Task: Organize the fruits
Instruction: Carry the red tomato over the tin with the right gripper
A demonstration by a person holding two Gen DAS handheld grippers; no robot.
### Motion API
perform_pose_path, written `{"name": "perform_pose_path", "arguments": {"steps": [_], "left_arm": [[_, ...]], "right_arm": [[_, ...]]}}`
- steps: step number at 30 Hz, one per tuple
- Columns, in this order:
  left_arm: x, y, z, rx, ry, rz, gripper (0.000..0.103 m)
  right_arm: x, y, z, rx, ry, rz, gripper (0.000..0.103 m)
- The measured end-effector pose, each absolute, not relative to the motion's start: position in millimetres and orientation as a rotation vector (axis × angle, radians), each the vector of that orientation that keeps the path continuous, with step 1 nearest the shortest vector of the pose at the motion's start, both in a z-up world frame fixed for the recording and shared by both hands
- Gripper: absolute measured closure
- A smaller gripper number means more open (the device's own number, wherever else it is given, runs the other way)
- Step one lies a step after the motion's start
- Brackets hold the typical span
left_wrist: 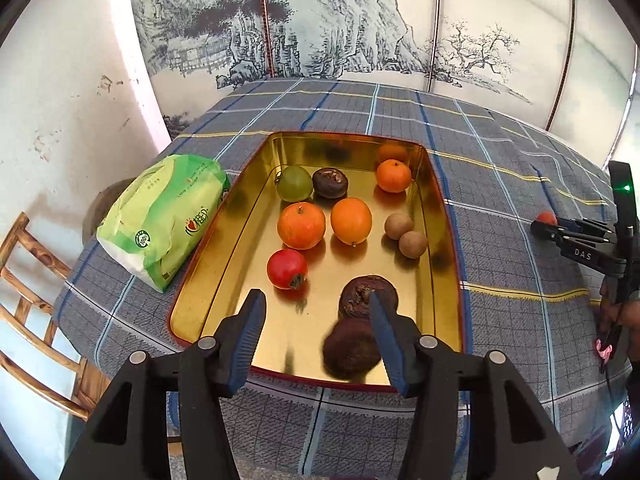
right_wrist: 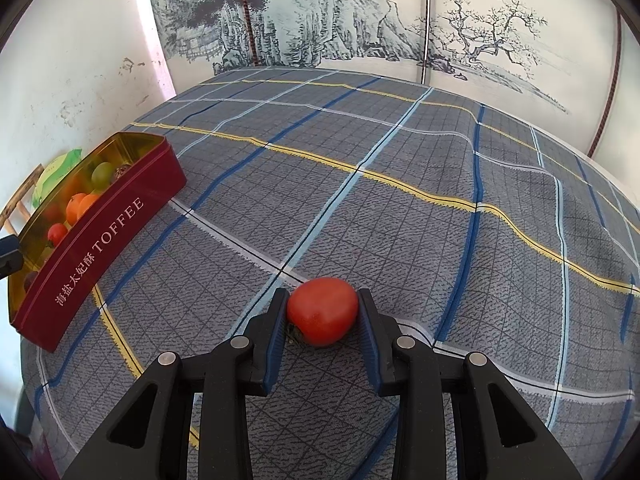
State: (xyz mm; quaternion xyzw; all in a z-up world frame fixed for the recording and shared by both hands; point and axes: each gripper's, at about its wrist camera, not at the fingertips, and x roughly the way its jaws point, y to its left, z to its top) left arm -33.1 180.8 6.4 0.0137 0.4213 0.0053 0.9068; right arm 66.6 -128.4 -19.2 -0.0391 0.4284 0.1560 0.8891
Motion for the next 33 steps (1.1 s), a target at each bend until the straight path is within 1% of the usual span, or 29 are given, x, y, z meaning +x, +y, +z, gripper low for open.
{"name": "perform_pose_path", "arguments": {"steps": [3,11,17,20,24,26,28,32,33], "left_arm": [[-37.6,178.0,8.0,0.032,0.856,0.007,0.051],[-43.1,178.5,6.0,0.021,0.856,0.002,0.050],[-51.1,191.4,9.6,0.000,0.836,0.049,0.050],[-54.2,198.6,12.3,-0.006,0.821,0.076,0.048],[-58.8,204.7,14.1,0.001,0.807,0.110,0.043],[-61.8,205.1,15.0,0.013,0.796,0.120,0.042],[-64.5,205.2,15.7,0.034,0.784,0.135,0.036],[-69.7,203.8,17.5,0.074,0.755,0.151,0.032],[-69.9,204.6,17.9,0.080,0.750,0.153,0.028]], "right_arm": [[64.7,-130.1,-18.3,-0.064,0.893,0.330,0.068],[47.8,-128.0,-2.2,-0.010,0.876,0.359,0.068],[32.1,-91.6,28.2,0.002,0.831,0.477,0.068],[26.5,-63.4,41.1,-0.014,0.815,0.548,0.068],[24.7,-13.8,53.9,-0.041,0.812,0.653,0.068],[26.6,6.9,55.4,-0.048,0.820,0.695,0.068],[28.0,27.1,54.0,-0.057,0.834,0.731,0.068],[31.0,61.1,41.4,-0.086,0.873,0.771,0.068],[32.9,69.3,36.4,-0.090,0.887,0.779,0.068]]}}
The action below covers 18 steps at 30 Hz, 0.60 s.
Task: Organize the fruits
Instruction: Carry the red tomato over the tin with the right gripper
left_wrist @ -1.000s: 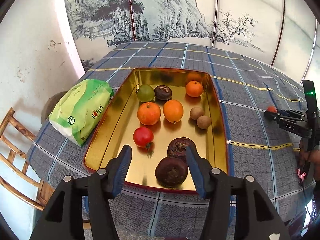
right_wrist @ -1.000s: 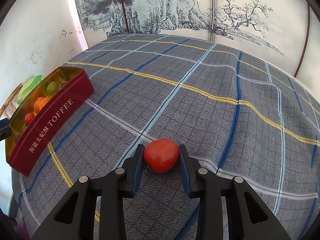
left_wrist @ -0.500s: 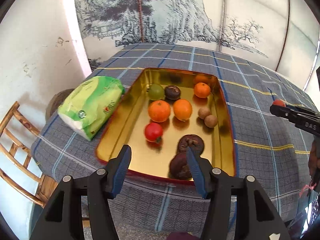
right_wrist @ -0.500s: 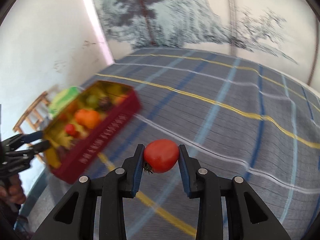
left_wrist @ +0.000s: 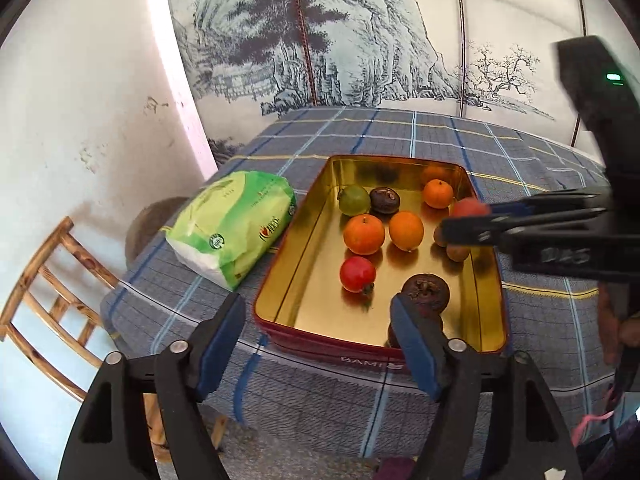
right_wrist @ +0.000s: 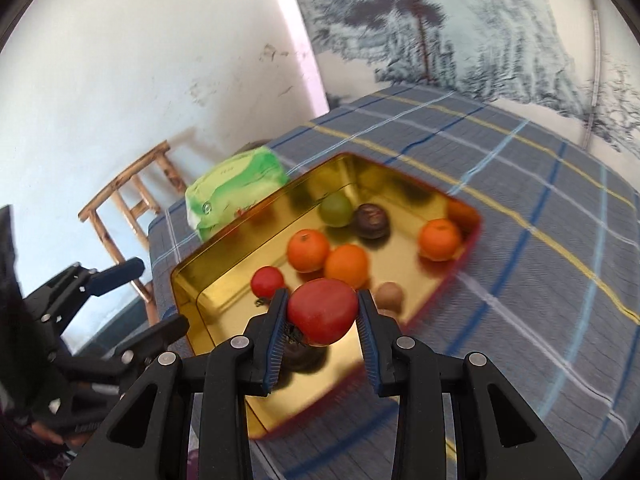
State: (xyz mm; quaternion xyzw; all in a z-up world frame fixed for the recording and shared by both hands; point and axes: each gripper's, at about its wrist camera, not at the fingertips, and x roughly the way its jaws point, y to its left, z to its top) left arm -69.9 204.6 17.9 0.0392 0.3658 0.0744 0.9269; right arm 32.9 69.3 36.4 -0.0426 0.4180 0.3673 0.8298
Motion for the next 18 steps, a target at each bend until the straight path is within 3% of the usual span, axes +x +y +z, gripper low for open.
{"name": "perform_pose_path", "arguments": {"steps": [18], "left_arm": [[-75.0,200.6,20.9,0.129,0.702,0.169,0.012]], "right_arm": [[57.3,111.0,10.9,-0.133,0.980,0.756,0.068]]}}
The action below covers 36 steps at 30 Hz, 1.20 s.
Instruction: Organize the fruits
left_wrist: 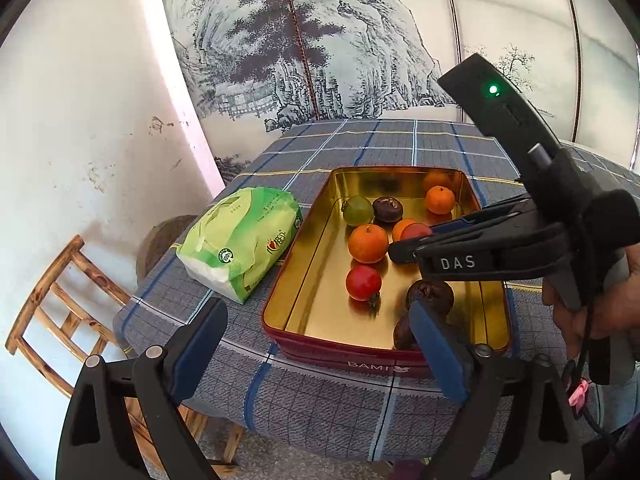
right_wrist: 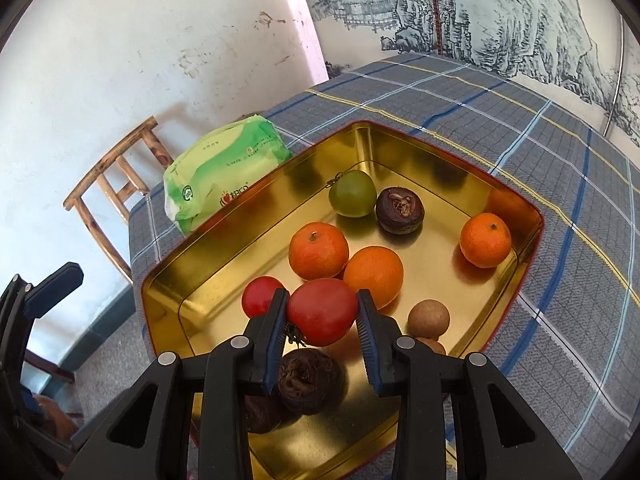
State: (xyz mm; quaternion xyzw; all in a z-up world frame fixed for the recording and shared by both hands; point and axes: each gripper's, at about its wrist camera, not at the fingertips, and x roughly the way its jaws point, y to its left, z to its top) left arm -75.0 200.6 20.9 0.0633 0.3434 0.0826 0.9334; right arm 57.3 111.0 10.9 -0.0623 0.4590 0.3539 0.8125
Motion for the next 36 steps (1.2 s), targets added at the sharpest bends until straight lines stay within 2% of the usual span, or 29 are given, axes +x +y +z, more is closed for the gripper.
{"name": "perform_pose_path", "arguments": {"steps": [19,25,28,33,36], "left_arm": [[-74.2,203.1,15.4,0.125,0.721,0.177,0.007],[-74.1,204.0,15.6,0.124,0.718,0.177,0.006],[-76.4,205.2,17.4,0.116,0.698,0.179,0.006],[-85.6,206.2,30.4,0.090,0.621,0.184,0.006],[-89.4,204.7,38.7,0.074,0.594,0.179,0.005]], "right_arm": [[61.6,117.4,13.6,-0.115,0.966,0.752,0.068],[46.7,112.6,28.0,-0.141,0.872,0.740,0.066],[27.2,105.2,40.5,-0.183,0.773,0.678,0.057],[-22.5,79.2,65.8,-0.233,0.545,0.567,0.025],[-44.0,63.2,80.5,-0.243,0.444,0.504,0.017]]}}
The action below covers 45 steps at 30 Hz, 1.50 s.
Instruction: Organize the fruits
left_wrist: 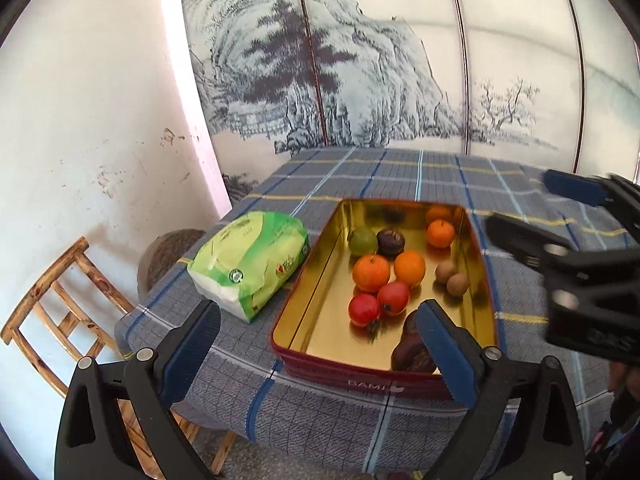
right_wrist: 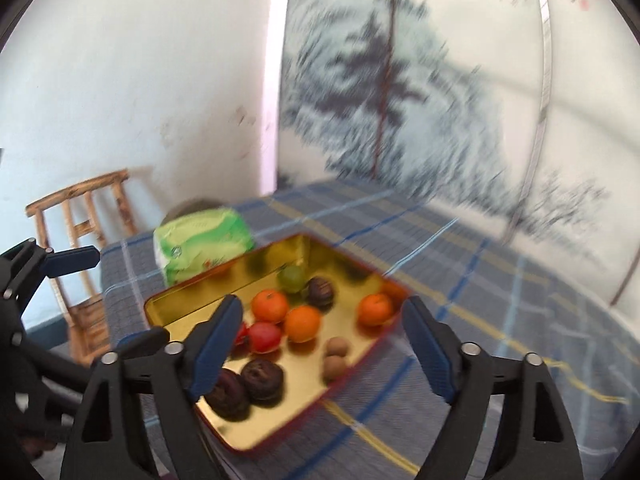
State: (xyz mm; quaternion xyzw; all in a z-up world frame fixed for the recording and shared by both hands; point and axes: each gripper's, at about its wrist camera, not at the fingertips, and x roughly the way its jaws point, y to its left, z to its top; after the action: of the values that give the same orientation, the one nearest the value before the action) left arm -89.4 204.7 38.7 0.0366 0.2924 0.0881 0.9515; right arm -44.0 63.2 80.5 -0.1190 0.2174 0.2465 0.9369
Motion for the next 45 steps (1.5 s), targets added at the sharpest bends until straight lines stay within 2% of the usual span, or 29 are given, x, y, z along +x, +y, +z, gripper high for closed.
{"name": "perform_pose_path", "arguments": {"steps": [4,14,26,45], "left_arm": [[-99.3,200.3,59.3,0.048,0.511,0.190,0.000],[-122.5,194.2,122.9,-0.004,0.292,0.154,0.000],[-125.7,186.2,137.4,0.015,0.284,0.154,0.000],[-121.2,179.7,131.8,0.015,0.328,0.137,0.000]], "right_arm": [[-67.5,43.2,97.8,-0.240,0.348,0.444,0.011],[-95.3,13.5,118.8,-0.218,0.286,0.386,0.007],[-105.4,8.9,127.8,-0.208,0.268,0.380,0.005],[-110.9,11.6,123.4,-0.216,0.295,0.379,0.004]]}}
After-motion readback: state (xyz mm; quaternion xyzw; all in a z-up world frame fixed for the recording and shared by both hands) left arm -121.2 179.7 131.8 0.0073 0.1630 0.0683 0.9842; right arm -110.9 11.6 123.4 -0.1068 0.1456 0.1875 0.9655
